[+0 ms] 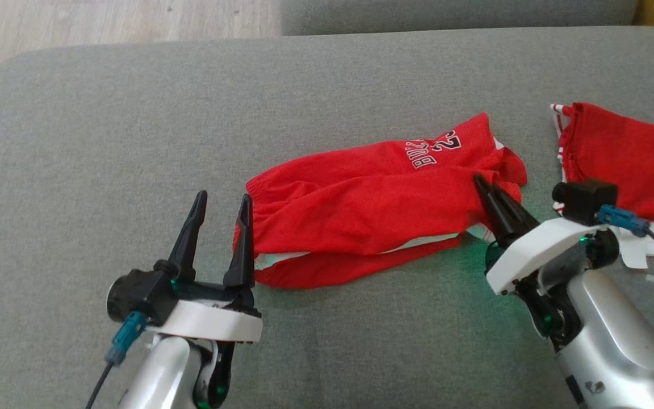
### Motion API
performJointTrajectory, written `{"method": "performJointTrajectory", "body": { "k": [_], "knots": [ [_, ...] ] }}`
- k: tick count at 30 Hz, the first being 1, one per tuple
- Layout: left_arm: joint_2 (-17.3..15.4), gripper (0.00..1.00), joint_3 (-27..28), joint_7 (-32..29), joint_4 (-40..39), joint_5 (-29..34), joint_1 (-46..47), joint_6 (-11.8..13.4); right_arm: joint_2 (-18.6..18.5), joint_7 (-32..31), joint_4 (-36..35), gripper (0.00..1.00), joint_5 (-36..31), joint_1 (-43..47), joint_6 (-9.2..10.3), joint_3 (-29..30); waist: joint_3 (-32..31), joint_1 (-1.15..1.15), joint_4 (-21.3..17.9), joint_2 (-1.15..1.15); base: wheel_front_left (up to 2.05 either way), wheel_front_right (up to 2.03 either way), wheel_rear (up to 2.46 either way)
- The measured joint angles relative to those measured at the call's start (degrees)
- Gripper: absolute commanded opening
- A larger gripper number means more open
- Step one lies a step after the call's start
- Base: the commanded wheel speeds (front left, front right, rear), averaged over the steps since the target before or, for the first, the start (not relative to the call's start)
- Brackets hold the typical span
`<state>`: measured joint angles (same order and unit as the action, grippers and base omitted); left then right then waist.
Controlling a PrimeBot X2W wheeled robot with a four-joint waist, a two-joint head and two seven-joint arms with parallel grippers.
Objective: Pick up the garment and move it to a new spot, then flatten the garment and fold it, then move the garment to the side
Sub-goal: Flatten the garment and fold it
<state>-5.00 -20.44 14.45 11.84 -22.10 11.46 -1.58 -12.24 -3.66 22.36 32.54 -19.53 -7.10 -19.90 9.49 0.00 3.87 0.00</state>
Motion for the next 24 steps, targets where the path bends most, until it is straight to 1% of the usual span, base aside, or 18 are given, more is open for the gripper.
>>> {"method": "performJointTrajectory", "body": {
  "k": [5, 9, 15, 19, 24],
  "knots": [
    [0.1, 1.0, 0.3, 0.0, 0.0, 0.0, -0.1, 0.0, -0.9, 2.5, -4.0, 0.0, 1.4, 0.7, 0.0, 0.7, -0.5, 0.0, -0.9, 0.0, 0.0, 0.0, 0.0],
    [0.3, 1.0, 0.4, 0.0, 0.0, 0.1, -0.1, -0.5, -1.3, 4.0, -8.6, 0.0, 2.1, 3.4, 0.0, 2.0, -0.9, -0.01, -1.5, 0.0, 0.0, 0.0, 0.0],
    [0.4, 1.0, 0.5, 0.0, -0.1, 0.5, -0.1, -0.8, -1.3, 3.3, -12.3, 0.0, 2.2, 5.6, 0.0, 5.4, -0.4, -0.01, -1.3, 0.0, 0.0, 0.0, 0.0],
    [0.6, 1.0, 0.5, 0.0, -0.2, 0.8, -0.1, -1.0, -1.0, 1.2, -12.1, 0.0, 2.0, 5.0, 0.0, 7.1, 0.2, 0.0, -0.3, 0.0, 0.0, 0.0, 0.0],
    [0.7, 1.0, 0.5, 0.0, -0.1, 0.9, -0.1, -1.5, -0.6, -1.6, -9.3, 0.0, 1.4, 2.7, 0.0, 8.5, 0.6, 0.0, 0.9, 0.0, 0.0, 0.0, 0.0]
  ]
}}
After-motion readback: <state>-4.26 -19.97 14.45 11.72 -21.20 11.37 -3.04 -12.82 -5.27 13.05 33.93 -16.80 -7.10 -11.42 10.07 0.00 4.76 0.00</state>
